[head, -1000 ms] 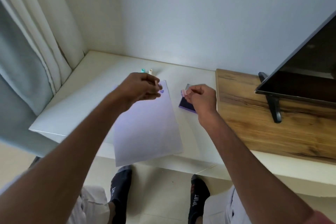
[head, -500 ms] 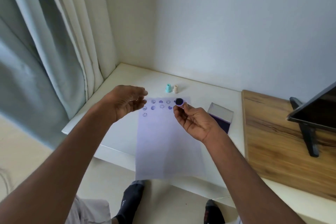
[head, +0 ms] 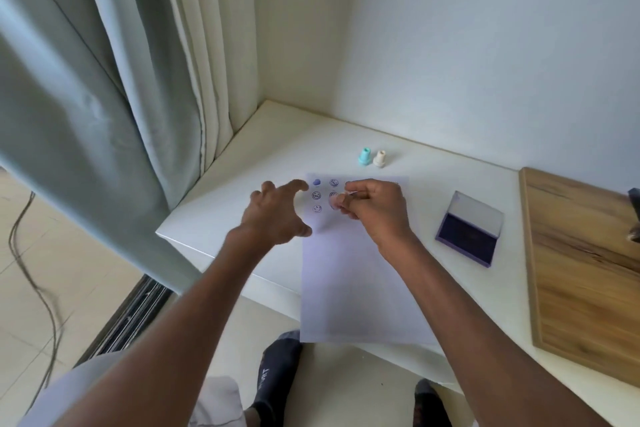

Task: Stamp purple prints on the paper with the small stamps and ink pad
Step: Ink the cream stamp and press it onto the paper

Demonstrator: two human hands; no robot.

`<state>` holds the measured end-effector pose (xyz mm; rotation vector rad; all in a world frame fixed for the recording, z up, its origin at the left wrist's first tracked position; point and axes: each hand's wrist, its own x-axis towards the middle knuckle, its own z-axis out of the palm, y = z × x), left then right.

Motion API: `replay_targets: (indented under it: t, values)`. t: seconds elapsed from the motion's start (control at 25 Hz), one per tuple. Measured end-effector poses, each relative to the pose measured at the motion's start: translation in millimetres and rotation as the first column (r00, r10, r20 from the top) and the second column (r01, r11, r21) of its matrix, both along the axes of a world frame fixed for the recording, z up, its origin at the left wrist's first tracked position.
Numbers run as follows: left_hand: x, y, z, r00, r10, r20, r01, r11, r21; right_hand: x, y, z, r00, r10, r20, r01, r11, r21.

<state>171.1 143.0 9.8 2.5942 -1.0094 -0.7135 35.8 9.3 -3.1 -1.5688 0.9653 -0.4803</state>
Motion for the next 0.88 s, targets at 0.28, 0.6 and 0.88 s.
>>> replay_targets:
  t: [0.28,0.6,0.88]
  values:
    - [7,0,-26,0.998,-0.059,-0.034,0.061,0.995,0.074,6,0,-8,0.991,-0.01,-0.131,-0.027,0.961,-0.277]
    - [3,-2,-17,0.997,-0.019,-0.07,0.023,0.998,0.058,9,6,-16,0.977,0.006,-0.214,-0.112,0.866,-0.488]
    - [0,-1,-12,0.997,-0.014,-0.079,0.019,0.998,0.061,13,9,-29,0.973,-0.033,-0.229,-0.125,0.758,-0.64]
